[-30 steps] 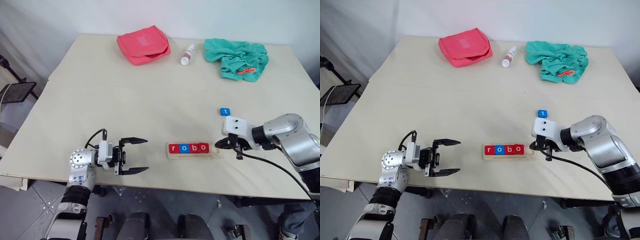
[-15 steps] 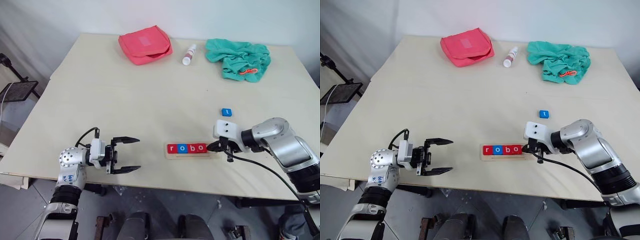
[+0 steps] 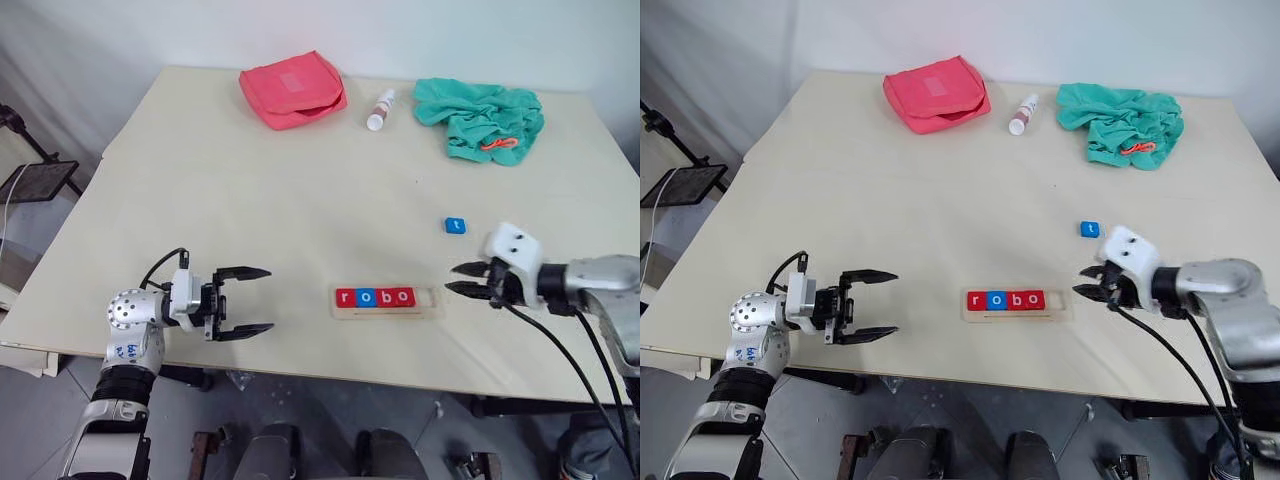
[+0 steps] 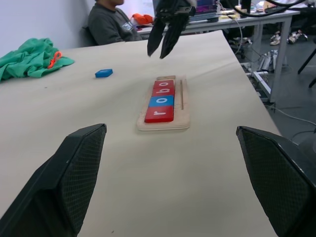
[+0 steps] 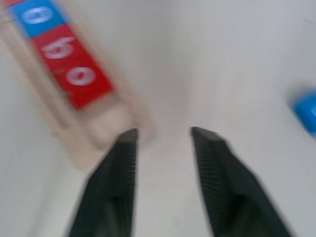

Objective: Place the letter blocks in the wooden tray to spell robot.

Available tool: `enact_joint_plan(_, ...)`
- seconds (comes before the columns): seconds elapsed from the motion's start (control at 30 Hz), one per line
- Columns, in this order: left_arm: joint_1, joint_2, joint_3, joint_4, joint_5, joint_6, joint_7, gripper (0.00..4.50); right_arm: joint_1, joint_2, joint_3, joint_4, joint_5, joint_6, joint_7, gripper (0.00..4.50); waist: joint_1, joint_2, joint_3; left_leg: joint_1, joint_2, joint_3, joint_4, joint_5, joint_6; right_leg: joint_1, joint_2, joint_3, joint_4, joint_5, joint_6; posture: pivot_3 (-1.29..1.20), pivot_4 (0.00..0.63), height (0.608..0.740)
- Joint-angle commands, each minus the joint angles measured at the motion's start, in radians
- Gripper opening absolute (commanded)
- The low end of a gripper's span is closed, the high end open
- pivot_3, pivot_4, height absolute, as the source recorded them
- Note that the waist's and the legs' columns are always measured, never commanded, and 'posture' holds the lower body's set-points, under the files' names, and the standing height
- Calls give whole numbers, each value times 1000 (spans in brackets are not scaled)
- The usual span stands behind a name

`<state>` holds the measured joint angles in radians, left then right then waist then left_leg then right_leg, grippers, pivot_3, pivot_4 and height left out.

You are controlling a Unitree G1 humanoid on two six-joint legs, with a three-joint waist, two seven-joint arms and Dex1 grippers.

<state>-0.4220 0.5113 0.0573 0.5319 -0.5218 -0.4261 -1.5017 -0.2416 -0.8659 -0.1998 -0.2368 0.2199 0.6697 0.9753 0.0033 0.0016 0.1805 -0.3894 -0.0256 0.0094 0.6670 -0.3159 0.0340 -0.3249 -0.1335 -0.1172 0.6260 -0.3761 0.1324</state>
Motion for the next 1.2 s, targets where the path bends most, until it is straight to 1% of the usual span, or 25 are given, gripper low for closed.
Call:
enact_joint_plan(0.03, -18, 6, 17, 12, -32, 7, -104, 4500, 51, 46, -132, -82, 44, 43, -103, 3197, -1, 0, 0, 0, 0, 0, 0, 0, 0, 0, 0, 0, 0, 0, 0, 0, 150, 740)
enact_joint_plan(0.17, -37, 7, 22, 35, -35, 13, -111, 4500, 63, 119, -176, -130, 74, 98, -213, 4453, -5, 0, 0, 1, 0, 2, 0, 0, 0, 0, 0, 0, 0, 0, 0, 0, 150, 740)
enact_joint_plan(0.37, -37, 16, 20, 22, -49, 32, -113, 4500, 37, 182, -163, -142, 101, 140, -322, 4453, -4, 0, 0, 1, 0, 1, 0, 0, 0, 0, 0, 3, 0, 0, 0, 0, 150, 740)
enact_joint_plan(0.47, -30, 22, 21, 6, -55, 42, -113, 4500, -33, 213, -152, -87, 103, 186, -394, 4453, -6, 0, 0, 1, 0, 1, 0, 0, 0, 0, 1, 3, 1, 0, 0, 0, 150, 740)
enact_joint_plan(0.57, -19, 32, 25, -21, -60, 54, -104, 4500, -132, 241, -125, 9, 101, 202, -439, 4453, -8, 0, 0, 2, 0, 2, 0, 0, 0, 0, 1, 3, 1, 0, 0, 0, 150, 740)
enact_joint_plan(0.7, -5, 41, 26, -56, -56, 65, -84, 4500, -210, 253, -94, 105, 97, 193, -461, 4453, -7, 0, 0, 1, 0, 1, -1, 0, 0, -1, 1, 4, 2, 0, 0, 0, 150, 740)
enact_joint_plan(0.83, 24, 74, 20, -123, -28, 84, -43, 4500, -359, 290, 2, 358, 33, 95, -485, 4453, -11, 0, 0, 1, 0, 2, -1, 0, 0, -1, 1, 4, 2, 0, 0, 0, 150, 740)
enact_joint_plan(0.9, 33, 84, 19, -145, -20, 85, -35, 4500, -411, 305, 31, 463, 9, 42, -489, 4453, -17, 0, 0, 1, 0, 2, -1, 0, 0, -2, 1, 4, 2, 0, 0, 0, 150, 740)
enact_joint_plan(1.2, 49, 104, 35, -229, -15, 144, 15, 4500, -571, 349, 58, 835, -51, -166, -519, 4453, -33, 0, 0, 1, 0, 1, -3, 0, 0, -2, 1, 3, 2, 0, 0, 0, 150, 740)
